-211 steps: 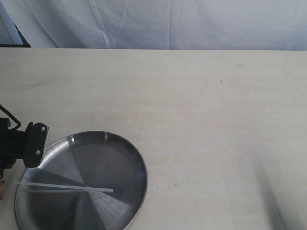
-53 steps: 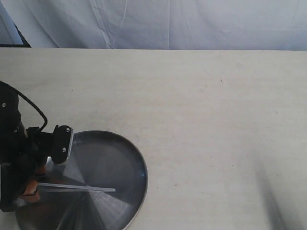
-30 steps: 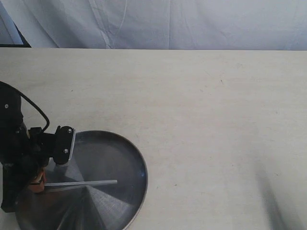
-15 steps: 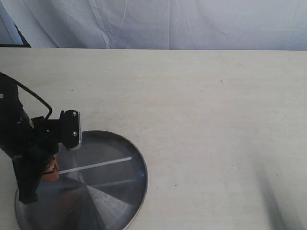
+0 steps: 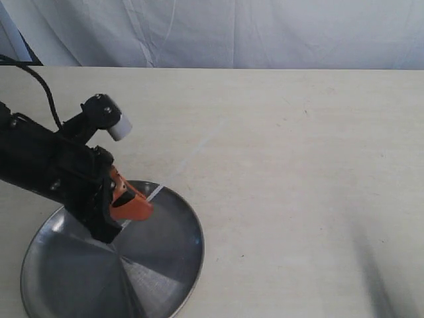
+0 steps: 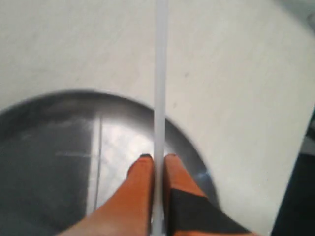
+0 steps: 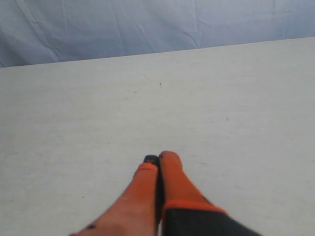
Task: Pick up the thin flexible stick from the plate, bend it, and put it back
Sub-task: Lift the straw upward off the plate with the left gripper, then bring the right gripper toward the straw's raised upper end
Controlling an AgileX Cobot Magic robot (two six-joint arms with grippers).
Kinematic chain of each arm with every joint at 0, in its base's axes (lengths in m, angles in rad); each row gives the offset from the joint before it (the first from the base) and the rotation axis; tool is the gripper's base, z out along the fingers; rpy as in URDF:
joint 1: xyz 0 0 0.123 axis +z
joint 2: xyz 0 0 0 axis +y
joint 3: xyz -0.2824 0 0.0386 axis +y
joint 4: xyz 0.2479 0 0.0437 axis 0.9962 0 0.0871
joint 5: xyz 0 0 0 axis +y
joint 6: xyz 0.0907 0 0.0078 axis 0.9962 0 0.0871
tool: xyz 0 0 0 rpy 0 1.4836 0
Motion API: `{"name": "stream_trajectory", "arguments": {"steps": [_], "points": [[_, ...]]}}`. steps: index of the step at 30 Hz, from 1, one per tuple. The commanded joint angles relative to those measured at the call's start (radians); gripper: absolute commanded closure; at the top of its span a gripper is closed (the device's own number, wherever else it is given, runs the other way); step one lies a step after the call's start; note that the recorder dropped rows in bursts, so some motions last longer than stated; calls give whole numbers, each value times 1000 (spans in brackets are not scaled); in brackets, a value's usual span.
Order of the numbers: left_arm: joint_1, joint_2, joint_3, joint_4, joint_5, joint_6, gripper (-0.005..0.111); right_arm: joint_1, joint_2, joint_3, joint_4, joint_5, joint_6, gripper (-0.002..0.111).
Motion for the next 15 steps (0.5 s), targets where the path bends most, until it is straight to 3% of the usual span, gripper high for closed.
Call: {"name": "stream_trajectory", "arguments": {"steps": [1, 4, 10, 11, 15], "points": [[-3, -33, -3, -272, 141, 176, 107, -5, -7, 5, -60, -63, -1, 108], [-3, -40, -3, -331, 188, 242, 107, -5, -7, 5, -60, -96, 4, 108], [-3, -44, -3, -355, 211, 245, 107, -5, -7, 5, -52, -387, 89, 108], [-3, -44, -3, -369, 222, 257, 107, -5, -7, 5, -10, -504, 124, 108], [-3, -44, -3, -377, 236, 270, 107, -5, -7, 5, 289, -772, 775, 108]]}}
